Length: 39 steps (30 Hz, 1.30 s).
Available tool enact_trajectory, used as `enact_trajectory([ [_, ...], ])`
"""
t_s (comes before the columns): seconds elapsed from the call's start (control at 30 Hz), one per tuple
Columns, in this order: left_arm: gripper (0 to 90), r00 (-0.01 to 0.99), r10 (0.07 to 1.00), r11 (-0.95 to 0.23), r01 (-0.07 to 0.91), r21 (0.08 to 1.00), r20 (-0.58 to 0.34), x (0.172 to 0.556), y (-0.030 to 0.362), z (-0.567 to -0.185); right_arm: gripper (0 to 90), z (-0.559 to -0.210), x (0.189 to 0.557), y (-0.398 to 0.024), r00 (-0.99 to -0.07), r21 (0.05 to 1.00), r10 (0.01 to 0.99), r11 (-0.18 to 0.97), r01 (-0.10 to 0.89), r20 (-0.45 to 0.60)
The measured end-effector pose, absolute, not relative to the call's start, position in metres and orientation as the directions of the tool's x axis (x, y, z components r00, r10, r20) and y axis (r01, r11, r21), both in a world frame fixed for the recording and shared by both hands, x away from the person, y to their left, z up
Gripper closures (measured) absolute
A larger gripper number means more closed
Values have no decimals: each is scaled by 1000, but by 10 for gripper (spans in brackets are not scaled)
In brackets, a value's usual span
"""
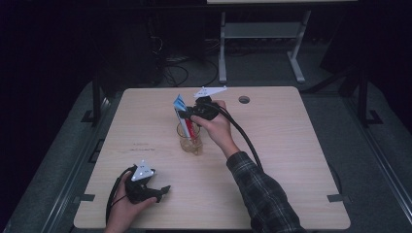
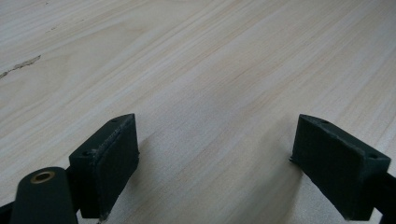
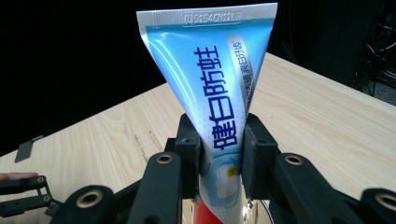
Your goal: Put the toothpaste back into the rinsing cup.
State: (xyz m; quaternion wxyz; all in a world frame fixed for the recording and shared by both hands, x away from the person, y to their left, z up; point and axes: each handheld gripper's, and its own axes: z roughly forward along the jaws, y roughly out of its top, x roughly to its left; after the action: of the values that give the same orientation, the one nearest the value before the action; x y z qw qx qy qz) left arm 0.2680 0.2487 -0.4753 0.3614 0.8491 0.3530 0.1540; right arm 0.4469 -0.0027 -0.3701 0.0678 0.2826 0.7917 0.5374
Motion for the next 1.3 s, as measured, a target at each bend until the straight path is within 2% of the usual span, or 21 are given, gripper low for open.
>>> enact_trajectory([
  [0.73,134,703,711,-489,487,723,7,268,249,-475,685,-377,445,-3,-831,881,521,279,383,196],
  [0.97,134,703,711,-490,489,722,7,268,249,-475,580,-372,444,-10,-828,885,525,269,380,197],
  [1.3,134,703,711,-488,488,723,7,268,249,-475,506,-368,437,-27,-825,880,535,284,380,183],
])
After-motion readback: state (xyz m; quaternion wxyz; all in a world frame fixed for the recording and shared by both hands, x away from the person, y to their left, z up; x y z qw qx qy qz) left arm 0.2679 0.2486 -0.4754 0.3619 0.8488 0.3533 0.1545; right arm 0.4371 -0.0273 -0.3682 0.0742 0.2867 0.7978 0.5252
